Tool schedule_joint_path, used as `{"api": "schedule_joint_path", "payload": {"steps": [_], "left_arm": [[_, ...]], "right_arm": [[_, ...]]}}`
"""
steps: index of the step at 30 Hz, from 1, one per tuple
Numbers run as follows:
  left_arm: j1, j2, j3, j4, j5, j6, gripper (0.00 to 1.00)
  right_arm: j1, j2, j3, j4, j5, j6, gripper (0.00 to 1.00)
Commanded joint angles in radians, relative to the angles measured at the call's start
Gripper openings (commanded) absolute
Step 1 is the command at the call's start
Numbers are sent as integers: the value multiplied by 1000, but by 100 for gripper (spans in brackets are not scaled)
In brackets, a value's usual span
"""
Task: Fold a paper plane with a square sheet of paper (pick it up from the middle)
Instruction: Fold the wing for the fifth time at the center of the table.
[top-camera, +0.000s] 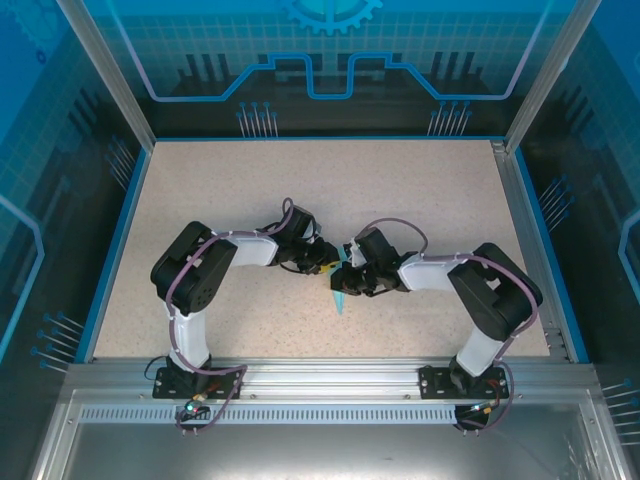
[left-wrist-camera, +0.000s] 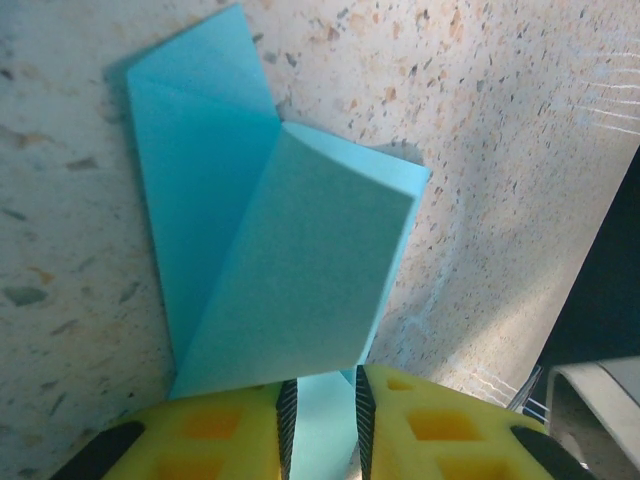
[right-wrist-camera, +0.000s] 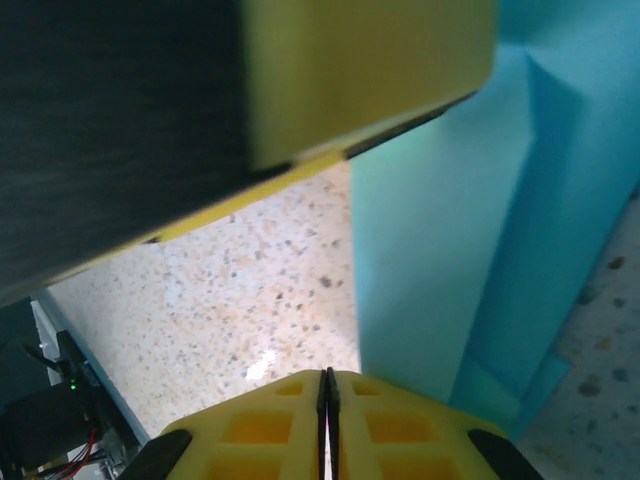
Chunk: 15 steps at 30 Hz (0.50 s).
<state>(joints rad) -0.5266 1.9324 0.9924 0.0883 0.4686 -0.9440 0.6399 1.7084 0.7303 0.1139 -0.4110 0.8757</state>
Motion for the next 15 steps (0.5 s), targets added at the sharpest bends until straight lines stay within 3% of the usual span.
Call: {"api": "schedule_joint_path", "payload": {"steps": [1, 8, 15], "left_arm": [[-4, 36, -18, -57, -26, -11, 27], [-4, -11, -18, -57, -36, -10, 29], [-3, -148, -46, -59, -102, 3, 41]], "right_arm": [[-19, 34, -12, -20, 8, -13, 11], [-37, 104, -48, -118, -46, -150, 9], [-74, 124, 35, -280, -139, -432, 8]]}}
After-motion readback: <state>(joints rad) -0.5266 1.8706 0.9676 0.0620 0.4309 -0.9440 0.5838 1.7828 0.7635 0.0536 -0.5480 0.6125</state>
